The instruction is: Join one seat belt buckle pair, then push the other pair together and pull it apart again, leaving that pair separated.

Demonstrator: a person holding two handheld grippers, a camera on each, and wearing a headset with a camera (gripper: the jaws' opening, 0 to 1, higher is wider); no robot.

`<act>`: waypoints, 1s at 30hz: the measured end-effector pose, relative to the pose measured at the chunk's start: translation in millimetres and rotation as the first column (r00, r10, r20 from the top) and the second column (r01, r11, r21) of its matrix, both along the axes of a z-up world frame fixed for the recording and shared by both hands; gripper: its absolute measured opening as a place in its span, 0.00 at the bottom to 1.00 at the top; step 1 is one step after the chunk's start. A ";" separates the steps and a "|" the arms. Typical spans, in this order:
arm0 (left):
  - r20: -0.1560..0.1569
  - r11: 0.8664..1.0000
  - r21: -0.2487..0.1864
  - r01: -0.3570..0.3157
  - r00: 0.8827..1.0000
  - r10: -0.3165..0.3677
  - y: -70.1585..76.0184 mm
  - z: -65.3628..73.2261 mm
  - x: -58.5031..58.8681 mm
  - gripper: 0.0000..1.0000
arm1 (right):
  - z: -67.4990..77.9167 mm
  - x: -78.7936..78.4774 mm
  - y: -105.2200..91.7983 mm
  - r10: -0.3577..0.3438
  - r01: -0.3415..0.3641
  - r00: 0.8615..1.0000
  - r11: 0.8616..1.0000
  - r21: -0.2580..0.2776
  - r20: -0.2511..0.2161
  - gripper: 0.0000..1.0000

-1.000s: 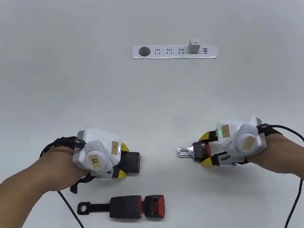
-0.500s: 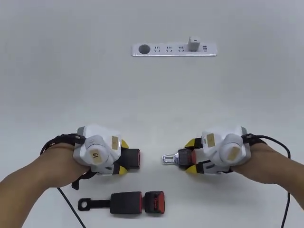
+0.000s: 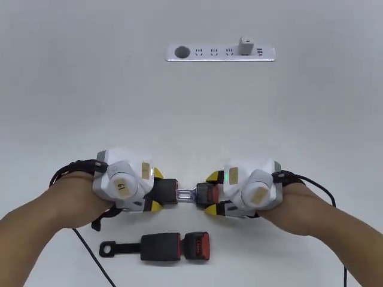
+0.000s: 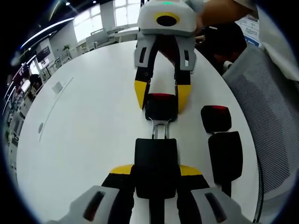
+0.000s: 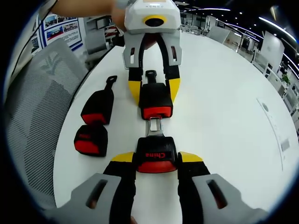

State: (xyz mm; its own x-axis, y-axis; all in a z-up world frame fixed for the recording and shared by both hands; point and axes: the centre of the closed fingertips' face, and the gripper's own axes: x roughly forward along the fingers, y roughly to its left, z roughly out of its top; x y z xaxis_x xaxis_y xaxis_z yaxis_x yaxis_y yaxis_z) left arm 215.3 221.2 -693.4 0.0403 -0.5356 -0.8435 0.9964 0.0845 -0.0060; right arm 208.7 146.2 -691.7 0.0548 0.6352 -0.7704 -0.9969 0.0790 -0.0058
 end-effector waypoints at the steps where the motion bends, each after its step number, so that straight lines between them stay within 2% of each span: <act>1: -0.001 1.000 -0.002 -0.007 1.000 0.007 -0.3 0.4 0.1 0.35 | -0.1 0.9 -0.1 -0.008 0.008 1.000 1.000 -0.003 0.000 0.32; 10: -0.002 1.000 -0.001 -0.012 1.000 0.012 -0.5 0.6 -0.6 0.35 | 1.8 1.1 14.6 -0.009 0.009 1.000 1.000 0.012 0.011 0.32; 11: -0.004 1.000 -0.001 -0.023 1.000 0.023 0.0 1.1 -0.2 0.35 | 0.5 1.7 13.1 -0.001 0.001 1.000 1.000 -0.003 0.014 0.32; 13: -0.001 1.000 -0.001 -0.018 1.000 0.018 -0.1 1.2 -0.4 0.35 | 1.6 1.6 12.7 0.009 -0.009 1.000 1.000 0.005 0.016 0.31; 17: -0.003 1.000 -0.026 -0.014 1.000 0.014 -0.1 1.1 -1.1 0.34 | 1.9 3.0 13.3 0.020 -0.021 1.000 1.000 0.016 0.021 0.30; 26: -0.002 1.000 -0.023 -0.012 1.000 0.012 1.7 -0.2 0.9 0.33 | 1.4 4.5 20.4 0.037 -0.036 0.999 0.999 -0.020 0.033 0.29; 30: -0.001 1.000 -0.025 -0.010 1.000 0.010 1.5 -0.2 0.7 0.33 | 1.2 3.6 27.2 0.032 -0.031 0.999 0.999 -0.009 0.033 0.29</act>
State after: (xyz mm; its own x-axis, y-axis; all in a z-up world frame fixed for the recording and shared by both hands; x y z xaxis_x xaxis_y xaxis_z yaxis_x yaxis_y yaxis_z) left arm 216.0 222.8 -693.5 0.0448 -0.5558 -0.8301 0.9955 0.0943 -0.0094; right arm 212.3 173.3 -690.6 0.0607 0.6302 -0.7741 -0.9981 0.0474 -0.0397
